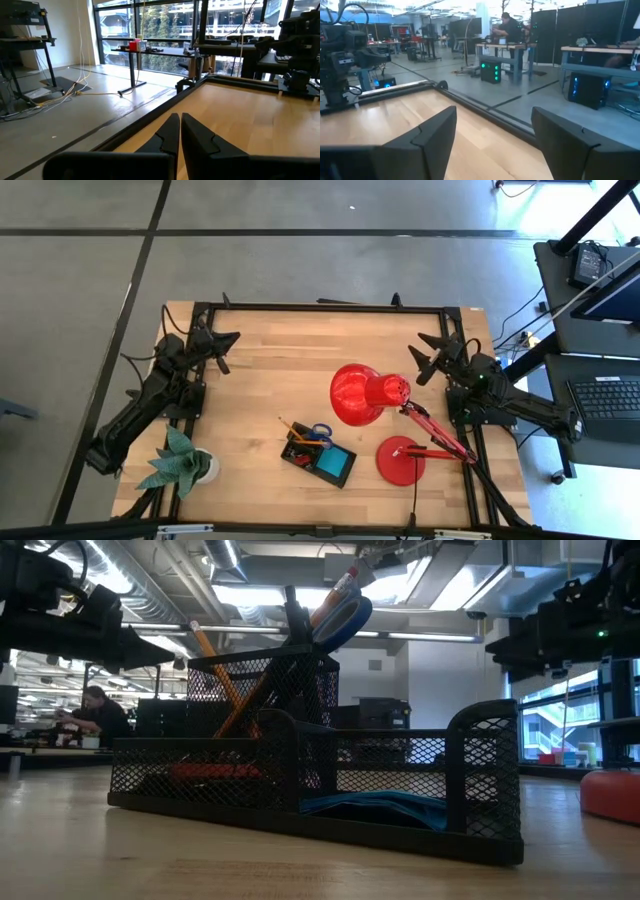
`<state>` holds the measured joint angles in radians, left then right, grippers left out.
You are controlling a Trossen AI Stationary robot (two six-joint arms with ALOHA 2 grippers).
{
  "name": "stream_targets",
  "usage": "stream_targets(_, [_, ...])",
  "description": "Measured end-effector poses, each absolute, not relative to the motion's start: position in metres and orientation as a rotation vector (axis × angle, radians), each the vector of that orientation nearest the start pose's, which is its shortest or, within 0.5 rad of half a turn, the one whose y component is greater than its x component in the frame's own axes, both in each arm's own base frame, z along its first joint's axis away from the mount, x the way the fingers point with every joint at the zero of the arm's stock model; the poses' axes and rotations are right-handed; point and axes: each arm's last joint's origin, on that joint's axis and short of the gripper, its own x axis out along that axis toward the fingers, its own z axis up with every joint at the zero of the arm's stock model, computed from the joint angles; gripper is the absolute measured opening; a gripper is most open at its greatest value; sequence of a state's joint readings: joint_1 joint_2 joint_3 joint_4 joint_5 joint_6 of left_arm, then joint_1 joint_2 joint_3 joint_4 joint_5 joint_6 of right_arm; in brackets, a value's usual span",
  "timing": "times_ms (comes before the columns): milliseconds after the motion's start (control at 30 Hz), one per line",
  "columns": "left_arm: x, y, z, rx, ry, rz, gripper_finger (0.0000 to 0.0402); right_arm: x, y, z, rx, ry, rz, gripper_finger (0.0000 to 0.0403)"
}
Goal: Pick and place office supplies into organizer
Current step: Return to Home Position
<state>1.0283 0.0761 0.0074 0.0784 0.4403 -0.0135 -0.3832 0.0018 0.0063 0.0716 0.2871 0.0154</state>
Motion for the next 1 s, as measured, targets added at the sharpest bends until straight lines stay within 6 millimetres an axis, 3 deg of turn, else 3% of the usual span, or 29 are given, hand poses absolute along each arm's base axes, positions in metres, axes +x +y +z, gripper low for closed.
stream_targets(1000, [0.0618, 0.0786, 0.1675, -0.006, -0.011, 0.588, 0.0011, 0.086, -0.0434, 0.1721, 0.039, -0.089, -0.665, 0.026])
